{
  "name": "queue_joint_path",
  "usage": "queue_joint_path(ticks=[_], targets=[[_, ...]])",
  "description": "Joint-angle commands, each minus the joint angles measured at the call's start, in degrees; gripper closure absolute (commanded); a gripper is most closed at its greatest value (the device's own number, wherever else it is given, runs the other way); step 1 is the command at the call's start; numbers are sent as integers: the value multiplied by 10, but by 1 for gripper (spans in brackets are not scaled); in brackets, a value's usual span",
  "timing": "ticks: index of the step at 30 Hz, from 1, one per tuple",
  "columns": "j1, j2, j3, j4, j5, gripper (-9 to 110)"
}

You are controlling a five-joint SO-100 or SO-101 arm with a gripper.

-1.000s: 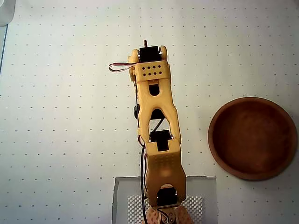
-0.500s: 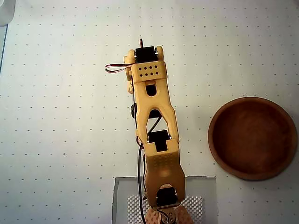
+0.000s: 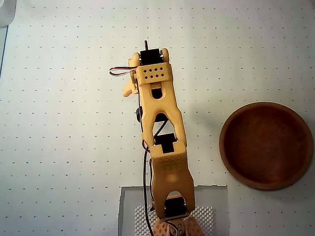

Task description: Grasp a clothespin and put it in the bowl.

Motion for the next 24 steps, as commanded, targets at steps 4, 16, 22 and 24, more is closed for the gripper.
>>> queue_joint_path(ticks=[4, 16, 22, 24], targets=[[20, -40, -106, -2, 8, 68], [28, -137, -221, -1, 31, 67], [29, -152, -228, -2, 31, 67], [29, -161, -229, -8, 31, 67]])
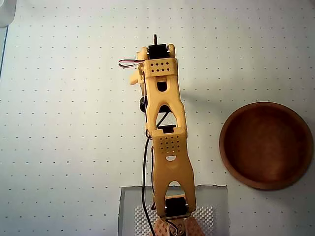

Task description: Grasp a clothespin and put it in the bowl.

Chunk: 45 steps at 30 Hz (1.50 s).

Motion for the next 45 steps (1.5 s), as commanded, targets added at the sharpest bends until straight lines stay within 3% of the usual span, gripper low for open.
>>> queue_joint_path(ticks=[1, 45], targets=[[1, 12, -35, -7, 3, 67], [-31, -63, -69, -25, 3, 67]])
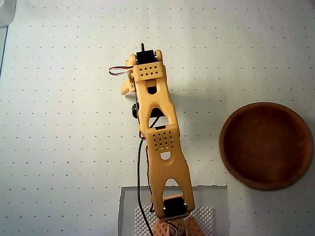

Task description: Grasp a clothespin and put it in the bowl.

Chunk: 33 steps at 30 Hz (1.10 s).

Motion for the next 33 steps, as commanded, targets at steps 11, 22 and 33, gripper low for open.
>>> queue_joint_path(ticks=[11, 22, 33], targets=[[8, -1, -36, 3, 2, 68], [8, 0, -36, 5, 2, 92], [8, 32, -29, 6, 3, 104]])
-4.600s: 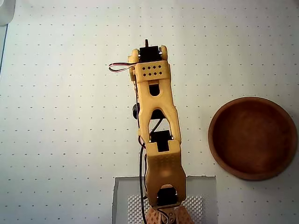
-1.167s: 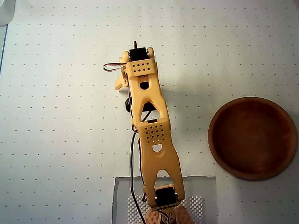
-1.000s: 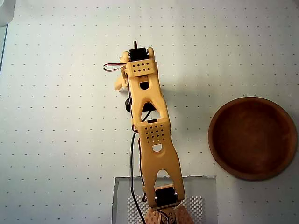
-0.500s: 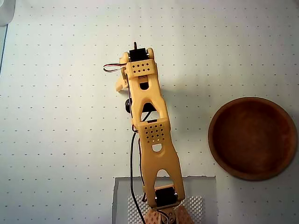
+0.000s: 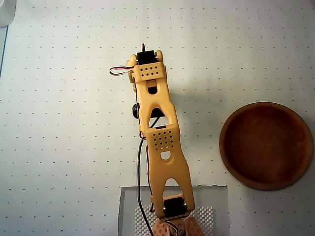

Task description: Grasp a clothespin and put it in the bowl.

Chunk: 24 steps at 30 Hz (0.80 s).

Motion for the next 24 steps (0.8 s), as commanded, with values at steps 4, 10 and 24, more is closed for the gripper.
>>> queue_joint_path(ticks=[4, 10, 24], targets=[[11, 97, -18, 38, 4, 105], [19, 213, -17, 112, 4, 105], [89, 434, 68, 134, 45, 105]])
